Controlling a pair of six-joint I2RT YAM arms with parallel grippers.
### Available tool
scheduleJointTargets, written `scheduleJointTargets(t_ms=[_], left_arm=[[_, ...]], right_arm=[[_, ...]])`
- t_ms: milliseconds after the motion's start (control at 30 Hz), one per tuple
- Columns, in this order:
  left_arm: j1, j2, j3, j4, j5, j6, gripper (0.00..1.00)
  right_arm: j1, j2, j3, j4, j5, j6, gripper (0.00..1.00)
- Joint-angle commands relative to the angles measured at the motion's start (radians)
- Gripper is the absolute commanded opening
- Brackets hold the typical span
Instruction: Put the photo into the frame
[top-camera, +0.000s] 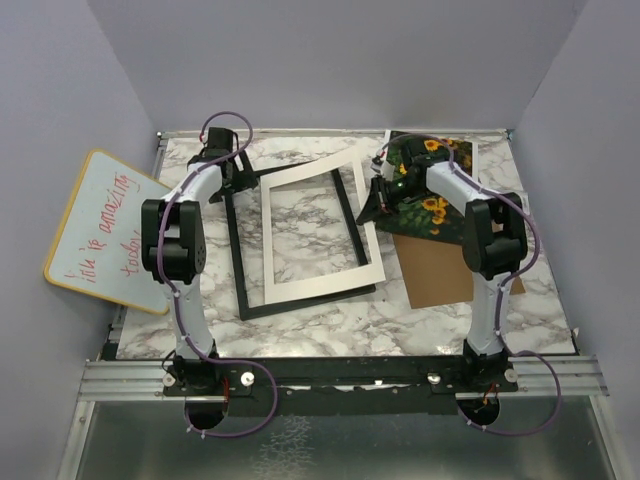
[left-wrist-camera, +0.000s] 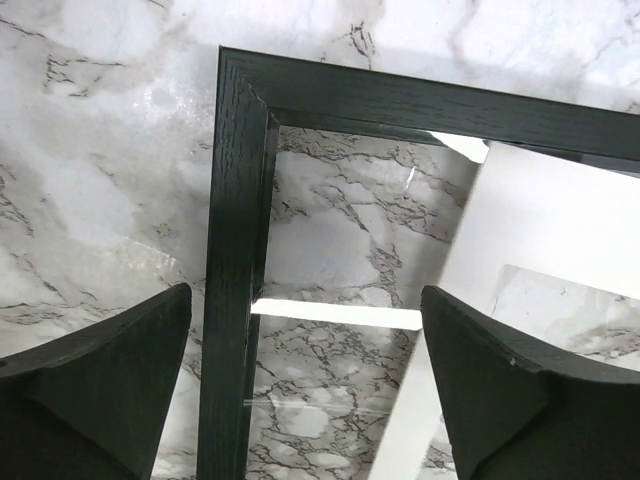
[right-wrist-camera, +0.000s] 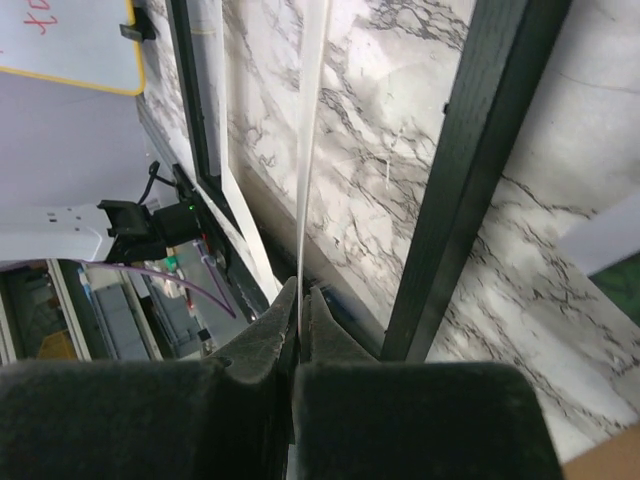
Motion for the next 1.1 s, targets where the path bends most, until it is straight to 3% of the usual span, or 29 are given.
scheduleJointTargets(t_ms=[0,233,600,1067], left_arm=[[0.013,-0.072,0.028,0.016,0.022,-0.016,0.99],[0.021,-0.083,0.023,0.009,0.027,-0.003,0.99],[0.027,-0.106,0.008,-0.009,0.035,0.007,0.99],[0.027,-0.108,-0.002,-0.020,0.052,0.019,0.99]], right_arm=[[0.034,0.057,0.070,0.024,-0.055,0.015,0.01],[0.076,0.186,0.202,-0.022,-0.061,-0.007,0.01],[0.122,0.227,0.242,0.039,0.006,0.072,0.04],[0.135,0.292,0.311,-0.002,0.022,0.046,0.06]])
